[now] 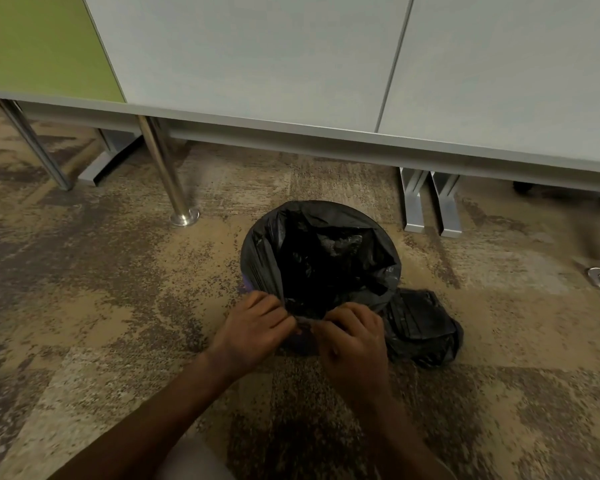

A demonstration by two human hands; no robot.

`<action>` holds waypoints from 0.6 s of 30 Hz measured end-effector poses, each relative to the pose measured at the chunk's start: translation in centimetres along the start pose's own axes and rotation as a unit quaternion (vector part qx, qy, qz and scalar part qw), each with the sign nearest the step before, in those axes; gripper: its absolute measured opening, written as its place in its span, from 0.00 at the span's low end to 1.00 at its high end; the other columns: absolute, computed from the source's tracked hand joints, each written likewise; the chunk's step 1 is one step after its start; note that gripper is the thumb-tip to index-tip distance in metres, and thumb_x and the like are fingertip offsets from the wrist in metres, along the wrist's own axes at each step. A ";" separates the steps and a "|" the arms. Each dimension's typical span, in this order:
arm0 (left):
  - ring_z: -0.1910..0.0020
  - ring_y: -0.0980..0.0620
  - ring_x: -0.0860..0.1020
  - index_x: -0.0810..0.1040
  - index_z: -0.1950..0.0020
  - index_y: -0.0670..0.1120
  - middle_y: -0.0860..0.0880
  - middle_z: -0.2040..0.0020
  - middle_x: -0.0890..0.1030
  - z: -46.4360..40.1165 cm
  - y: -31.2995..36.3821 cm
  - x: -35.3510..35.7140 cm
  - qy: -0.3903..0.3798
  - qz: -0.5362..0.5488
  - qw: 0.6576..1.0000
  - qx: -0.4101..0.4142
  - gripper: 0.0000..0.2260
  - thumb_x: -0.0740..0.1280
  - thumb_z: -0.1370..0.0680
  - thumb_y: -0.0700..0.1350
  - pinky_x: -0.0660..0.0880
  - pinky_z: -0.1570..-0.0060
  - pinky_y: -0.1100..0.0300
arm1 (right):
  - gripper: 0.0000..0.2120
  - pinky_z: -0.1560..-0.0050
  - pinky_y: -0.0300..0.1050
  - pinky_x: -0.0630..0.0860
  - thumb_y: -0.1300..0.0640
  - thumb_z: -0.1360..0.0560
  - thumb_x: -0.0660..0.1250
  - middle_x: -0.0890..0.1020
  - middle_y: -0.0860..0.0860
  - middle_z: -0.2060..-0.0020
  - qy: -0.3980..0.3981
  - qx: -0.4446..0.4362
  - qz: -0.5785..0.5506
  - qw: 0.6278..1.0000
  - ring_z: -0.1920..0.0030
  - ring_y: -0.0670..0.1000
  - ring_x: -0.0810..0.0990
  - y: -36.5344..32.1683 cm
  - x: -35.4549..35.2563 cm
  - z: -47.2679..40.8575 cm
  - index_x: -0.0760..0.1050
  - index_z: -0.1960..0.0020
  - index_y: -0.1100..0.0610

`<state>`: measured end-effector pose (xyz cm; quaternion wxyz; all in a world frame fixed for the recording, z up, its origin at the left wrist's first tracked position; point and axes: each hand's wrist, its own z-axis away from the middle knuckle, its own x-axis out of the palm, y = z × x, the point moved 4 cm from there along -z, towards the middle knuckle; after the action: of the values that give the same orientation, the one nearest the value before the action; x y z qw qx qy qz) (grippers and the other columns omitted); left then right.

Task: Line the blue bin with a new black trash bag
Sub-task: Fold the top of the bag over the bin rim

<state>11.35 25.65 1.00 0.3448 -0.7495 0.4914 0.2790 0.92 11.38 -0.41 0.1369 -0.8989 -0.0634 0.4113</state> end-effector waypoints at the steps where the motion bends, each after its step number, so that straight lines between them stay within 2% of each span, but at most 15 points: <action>1: 0.62 0.45 0.79 0.84 0.57 0.43 0.46 0.62 0.82 0.2 0.0 0.0 0.004 -0.007 1.000 0.009 0.08 0.67 0.21 0.41 0.70 0.54 0.54 | 0.07 0.45 0.49 0.68 0.52 0.24 0.70 0.84 0.49 0.55 0.009 -0.005 0.008 1.000 0.44 0.54 0.77 -0.3 -0.1 0.0 0.85 0.53 0.53; 6: 0.61 0.45 0.81 0.84 0.51 0.42 0.45 0.60 0.83 0.9 0.1 0.1 0.019 -0.017 0.999 0.044 0.07 0.66 0.20 0.38 0.73 0.54 0.53 | 0.08 0.43 0.52 0.69 0.51 0.23 0.69 0.85 0.49 0.55 0.044 -0.018 0.044 0.998 0.43 0.54 0.76 -1.3 0.1 0.8 0.85 0.54 0.54; 10: 0.54 0.45 0.82 0.76 0.44 0.42 0.44 0.56 0.85 1.3 0.3 0.4 0.032 -0.006 0.998 0.055 0.05 0.65 0.20 0.39 0.79 0.53 0.53 | 0.06 0.44 0.52 0.70 0.55 0.26 0.73 0.86 0.52 0.54 0.064 -0.020 0.045 0.997 0.44 0.55 0.77 -0.5 0.1 1.6 0.86 0.52 0.56; 13: 0.47 0.45 0.78 0.75 0.40 0.42 0.44 0.53 0.87 2.1 0.2 0.4 0.033 -0.008 0.998 0.057 0.10 0.65 0.21 0.39 0.81 0.51 0.53 | 0.08 0.44 0.52 0.70 0.54 0.26 0.71 0.86 0.51 0.53 0.046 -0.024 0.037 0.998 0.44 0.55 0.76 0.1 0.1 1.7 0.86 0.51 0.56; 18: 0.46 0.44 0.79 0.75 0.41 0.41 0.44 0.52 0.87 2.6 0.6 0.4 0.043 0.010 0.998 0.045 0.10 0.66 0.22 0.39 0.79 0.47 0.52 | 0.08 0.44 0.51 0.71 0.54 0.25 0.68 0.82 0.48 0.50 -0.040 -0.010 -0.039 0.998 0.42 0.53 0.76 1.2 -0.3 0.8 0.83 0.49 0.53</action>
<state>10.75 27.40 -1.01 0.3536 -0.7398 0.5253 0.2272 0.13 10.29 -1.11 0.1407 -0.8801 -0.1080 0.4405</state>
